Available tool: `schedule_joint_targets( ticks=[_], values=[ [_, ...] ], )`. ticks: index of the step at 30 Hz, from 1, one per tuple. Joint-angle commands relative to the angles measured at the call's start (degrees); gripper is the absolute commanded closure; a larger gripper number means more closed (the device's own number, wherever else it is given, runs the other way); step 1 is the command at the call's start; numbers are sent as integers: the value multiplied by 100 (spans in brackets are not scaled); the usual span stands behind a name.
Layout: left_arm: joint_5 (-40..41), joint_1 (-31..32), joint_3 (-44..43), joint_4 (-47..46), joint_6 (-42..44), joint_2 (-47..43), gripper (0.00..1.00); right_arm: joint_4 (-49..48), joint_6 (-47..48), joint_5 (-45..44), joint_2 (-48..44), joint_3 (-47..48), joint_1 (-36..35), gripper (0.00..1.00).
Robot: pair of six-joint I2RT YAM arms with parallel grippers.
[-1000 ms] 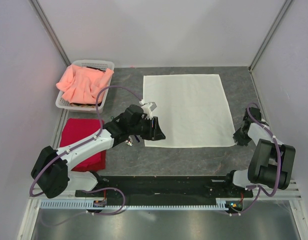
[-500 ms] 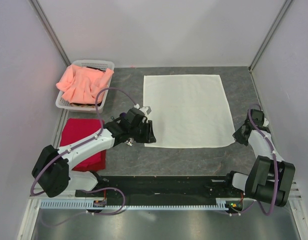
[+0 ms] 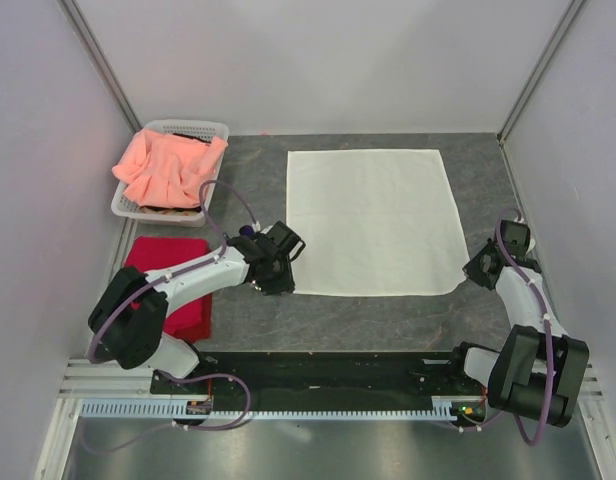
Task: Fold the napkin into a case and place the utensils inside
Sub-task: Pick up the flattened napkin from the center of the board.
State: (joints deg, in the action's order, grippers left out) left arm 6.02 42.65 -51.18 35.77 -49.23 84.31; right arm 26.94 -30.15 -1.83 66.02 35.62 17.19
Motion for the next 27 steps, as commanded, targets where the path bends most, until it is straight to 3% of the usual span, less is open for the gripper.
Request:
schedule_joint_targets(
  ticks=[1, 14, 27],
  values=[
    [637, 94, -524, 343, -833, 278, 60, -189, 88, 287, -28, -72, -58, 100],
    [1630, 621, -1482, 923, -1115, 1324, 60, -321, 88, 464, -36, -125, -181, 100],
    [1586, 621, -1606, 967, -1176, 1808, 59, -356, 97, 525, -19, -143, -190, 100]
  ],
)
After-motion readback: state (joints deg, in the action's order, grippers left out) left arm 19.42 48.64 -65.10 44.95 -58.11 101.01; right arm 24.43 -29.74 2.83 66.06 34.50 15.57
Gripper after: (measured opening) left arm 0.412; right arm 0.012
